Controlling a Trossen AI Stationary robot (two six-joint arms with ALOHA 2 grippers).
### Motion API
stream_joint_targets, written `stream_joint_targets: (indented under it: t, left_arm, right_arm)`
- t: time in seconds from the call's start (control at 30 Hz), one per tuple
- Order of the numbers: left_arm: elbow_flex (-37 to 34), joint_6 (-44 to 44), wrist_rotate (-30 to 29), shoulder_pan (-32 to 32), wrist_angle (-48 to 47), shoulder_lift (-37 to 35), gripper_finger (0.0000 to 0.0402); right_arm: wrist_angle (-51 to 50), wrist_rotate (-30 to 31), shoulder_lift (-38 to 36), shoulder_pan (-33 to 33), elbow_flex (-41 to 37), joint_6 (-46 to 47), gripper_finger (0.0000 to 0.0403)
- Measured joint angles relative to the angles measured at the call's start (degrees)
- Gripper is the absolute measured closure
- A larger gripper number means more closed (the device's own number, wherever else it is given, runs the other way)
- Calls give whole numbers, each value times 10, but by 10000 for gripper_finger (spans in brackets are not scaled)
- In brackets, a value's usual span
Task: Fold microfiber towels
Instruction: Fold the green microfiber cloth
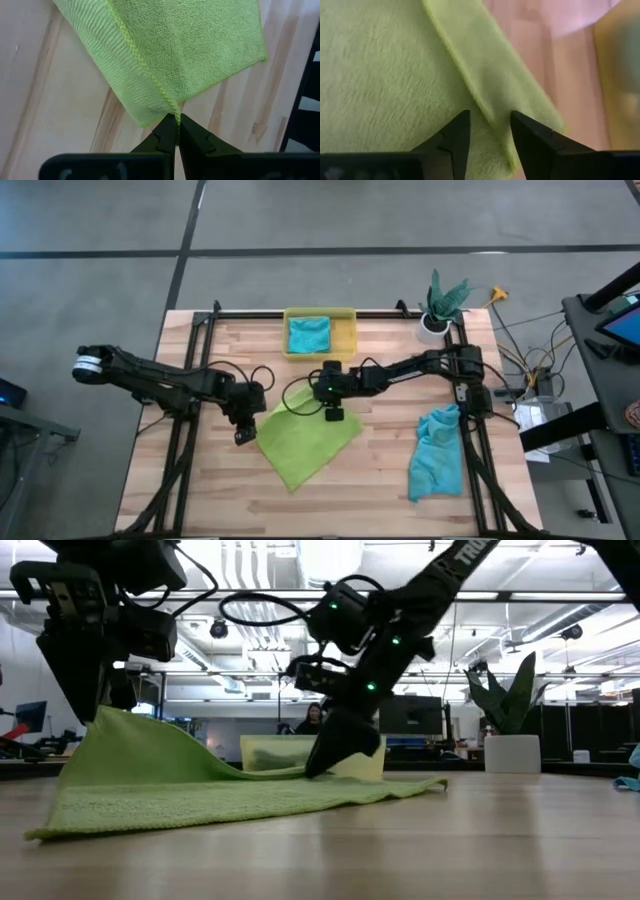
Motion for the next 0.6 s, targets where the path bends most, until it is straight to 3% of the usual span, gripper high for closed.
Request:
stream_joint_targets:
  t: [0.4,0.6]
  left_arm:
    - [0,0,0,0,0,0,402]
    - [0,-1,0,0,0,0,402]
  right_arm:
    - [-20,4,2,-32,33,-32,329]
    - [-90,15,-1,-40,39,-21,329]
